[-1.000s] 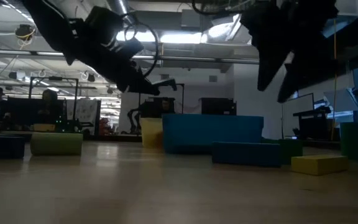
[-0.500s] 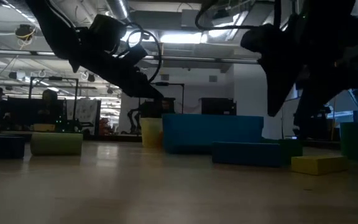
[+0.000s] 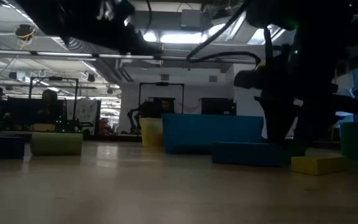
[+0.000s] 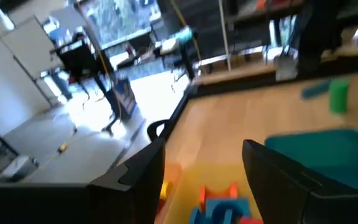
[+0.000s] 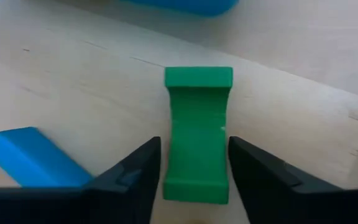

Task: Sort blocks by size
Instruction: Put the green arch block into the yellow bin

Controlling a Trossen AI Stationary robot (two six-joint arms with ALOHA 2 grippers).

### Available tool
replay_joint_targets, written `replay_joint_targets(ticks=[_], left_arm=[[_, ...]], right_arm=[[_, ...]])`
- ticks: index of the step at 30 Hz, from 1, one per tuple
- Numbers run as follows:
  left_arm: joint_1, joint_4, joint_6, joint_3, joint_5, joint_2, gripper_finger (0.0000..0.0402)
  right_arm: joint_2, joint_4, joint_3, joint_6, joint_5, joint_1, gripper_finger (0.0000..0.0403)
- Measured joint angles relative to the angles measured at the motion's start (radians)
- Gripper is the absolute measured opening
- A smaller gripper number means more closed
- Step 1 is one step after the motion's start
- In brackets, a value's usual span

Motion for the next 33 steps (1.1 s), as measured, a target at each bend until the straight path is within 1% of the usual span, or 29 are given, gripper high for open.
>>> replay_joint_targets(ticks=[4, 7, 11, 16, 21, 23, 25, 26, 28, 31, 33], left_arm=[[-0.043, -0.059, -0.045, 0.000, 0.000, -0.118, 0.0198], [-0.074, -0.127, -0.099, 0.000, 0.000, -0.210, 0.0198], [-0.108, -0.258, -0.147, 0.000, 0.000, -0.323, 0.0198], [-0.143, -0.480, -0.202, 0.000, 0.001, -0.436, 0.0198], [-0.180, -0.683, -0.294, 0.000, 0.001, -0.475, 0.0198], [-0.195, -0.746, -0.336, 0.000, 0.001, -0.474, 0.0198], [-0.210, -0.785, -0.369, 0.000, 0.001, -0.463, 0.0198], [-0.218, -0.805, -0.390, 0.000, 0.002, -0.458, 0.0198], [-0.237, -0.827, -0.424, -0.006, 0.003, -0.451, 0.0198], [-0.267, -0.857, -0.471, -0.007, 0.033, -0.439, 0.0198], [-0.291, -0.863, -0.505, -0.007, 0.058, -0.432, 0.0198]], right_arm=[[0.023, 0.003, 0.002, -0.002, -0.009, 0.000, 0.0136], [0.024, 0.004, 0.003, -0.029, -0.017, 0.000, 0.0134], [0.026, 0.000, 0.014, -0.079, -0.026, 0.000, 0.0134], [0.029, -0.008, 0.068, -0.186, -0.094, 0.000, 0.0134], [0.029, -0.092, 0.174, -0.319, -0.204, 0.000, 0.0134], [0.029, -0.171, 0.231, -0.356, -0.227, 0.000, 0.0136], [0.029, -0.256, 0.297, -0.396, -0.228, 0.000, 0.0136], [0.029, -0.300, 0.329, -0.414, -0.219, 0.000, 0.0136], [0.028, -0.368, 0.389, -0.451, -0.165, 0.000, 0.0136], [0.027, -0.423, 0.467, -0.534, -0.031, -0.001, 0.0136], [0.027, -0.421, 0.502, -0.607, 0.063, -0.009, 0.0137]])
